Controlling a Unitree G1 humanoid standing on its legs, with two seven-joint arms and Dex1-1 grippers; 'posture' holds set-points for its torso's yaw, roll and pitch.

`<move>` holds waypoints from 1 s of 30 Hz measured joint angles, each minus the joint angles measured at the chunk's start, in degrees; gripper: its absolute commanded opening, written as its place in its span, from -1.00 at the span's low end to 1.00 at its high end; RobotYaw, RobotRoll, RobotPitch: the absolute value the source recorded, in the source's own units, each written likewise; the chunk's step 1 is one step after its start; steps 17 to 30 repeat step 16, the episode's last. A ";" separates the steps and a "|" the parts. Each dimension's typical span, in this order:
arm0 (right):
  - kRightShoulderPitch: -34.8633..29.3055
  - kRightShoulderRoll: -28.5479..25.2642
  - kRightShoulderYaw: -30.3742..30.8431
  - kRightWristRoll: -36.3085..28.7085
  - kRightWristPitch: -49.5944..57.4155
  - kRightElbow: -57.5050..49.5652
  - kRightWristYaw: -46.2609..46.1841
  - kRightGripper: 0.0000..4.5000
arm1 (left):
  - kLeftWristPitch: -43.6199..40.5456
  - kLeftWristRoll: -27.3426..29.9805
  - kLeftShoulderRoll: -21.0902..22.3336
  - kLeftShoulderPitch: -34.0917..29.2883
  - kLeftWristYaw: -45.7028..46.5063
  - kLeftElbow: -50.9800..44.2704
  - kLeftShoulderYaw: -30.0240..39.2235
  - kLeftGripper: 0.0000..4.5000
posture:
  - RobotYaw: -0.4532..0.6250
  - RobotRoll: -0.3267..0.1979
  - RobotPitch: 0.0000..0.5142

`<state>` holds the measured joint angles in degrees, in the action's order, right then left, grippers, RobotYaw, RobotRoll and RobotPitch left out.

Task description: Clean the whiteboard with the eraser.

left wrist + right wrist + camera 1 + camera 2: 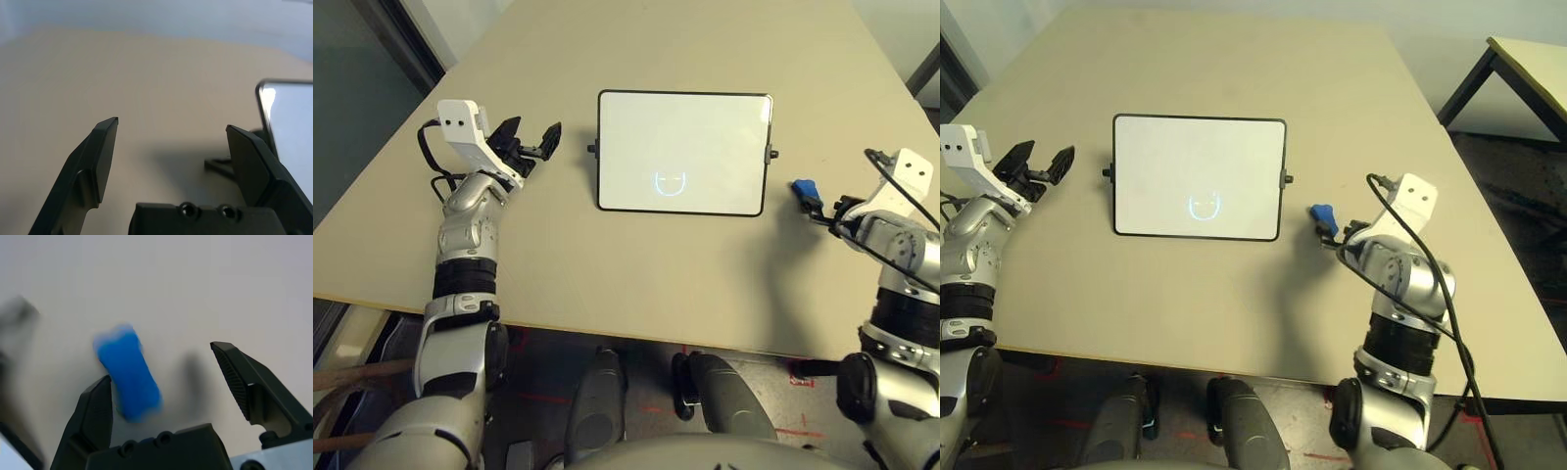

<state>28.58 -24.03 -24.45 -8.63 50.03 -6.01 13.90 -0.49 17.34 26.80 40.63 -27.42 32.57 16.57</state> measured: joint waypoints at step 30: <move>0.85 -5.51 -4.30 -2.28 -59.35 51.80 3.99 0.99 | 9.57 -2.17 1.37 -1.95 5.25 11.64 0.99 1.00 | -0.31 0.25 -0.48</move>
